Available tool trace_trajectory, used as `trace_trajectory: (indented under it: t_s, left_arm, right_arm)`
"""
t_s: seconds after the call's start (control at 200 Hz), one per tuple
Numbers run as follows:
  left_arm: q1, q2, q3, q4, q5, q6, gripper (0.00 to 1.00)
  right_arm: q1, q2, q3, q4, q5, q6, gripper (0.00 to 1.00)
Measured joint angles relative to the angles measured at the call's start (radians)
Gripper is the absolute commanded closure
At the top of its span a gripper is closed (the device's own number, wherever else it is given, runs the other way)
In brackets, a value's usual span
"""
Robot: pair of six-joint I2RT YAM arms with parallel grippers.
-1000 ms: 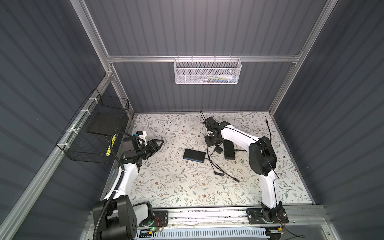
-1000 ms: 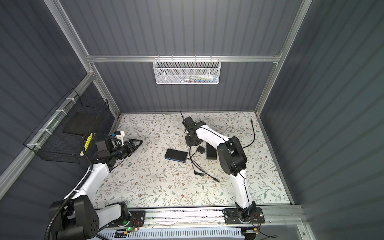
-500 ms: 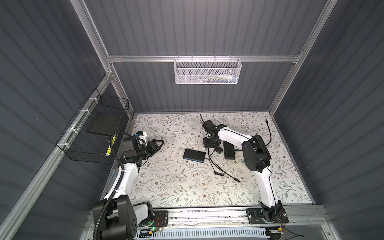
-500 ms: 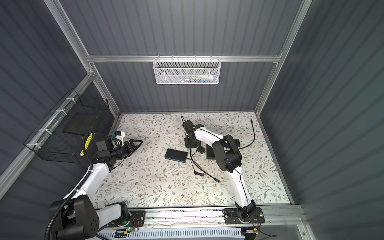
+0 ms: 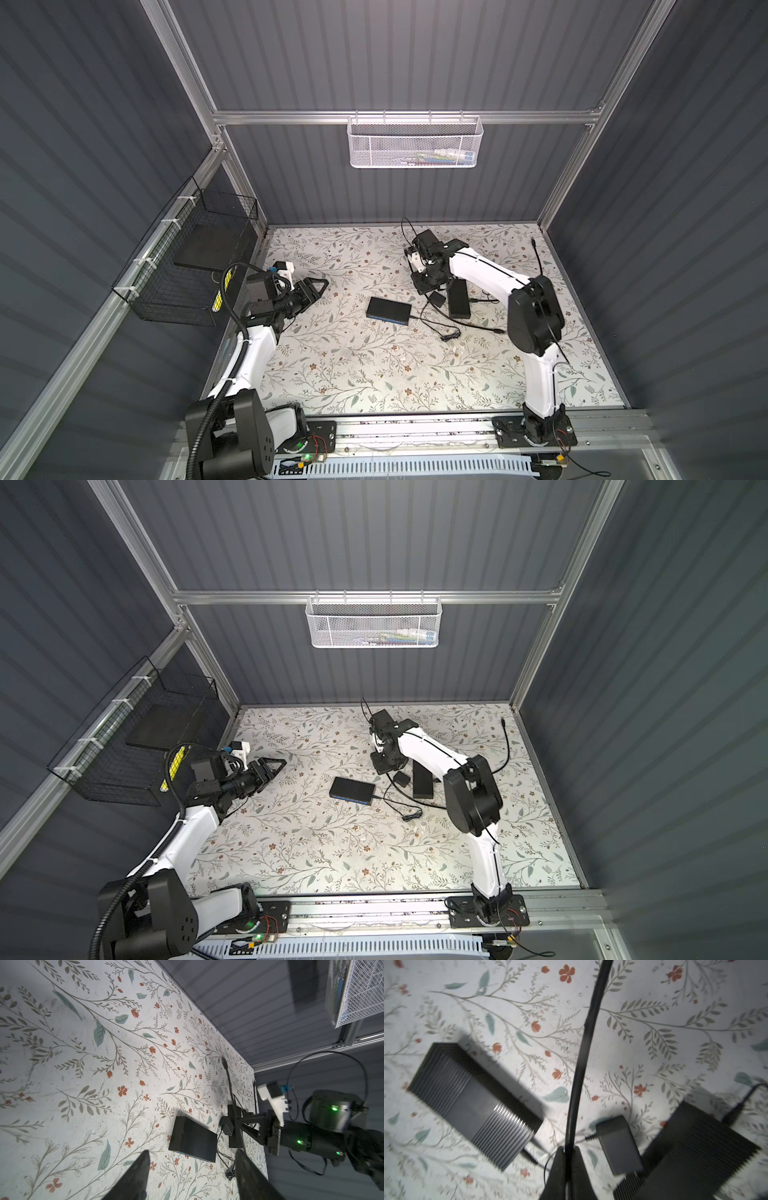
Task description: Insert the plug into the switch port
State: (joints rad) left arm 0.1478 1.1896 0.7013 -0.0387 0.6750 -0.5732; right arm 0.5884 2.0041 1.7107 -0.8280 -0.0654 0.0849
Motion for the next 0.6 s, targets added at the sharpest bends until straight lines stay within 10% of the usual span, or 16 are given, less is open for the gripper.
trace_trajectory:
  t_s: [0.6]
  left_arm:
    - [-0.244,0.261,0.014,0.311,0.017,-0.204,0.33]
  right_arm:
    - [0.193,-0.349,-0.456,0.053,-0.149,-0.165,1.0]
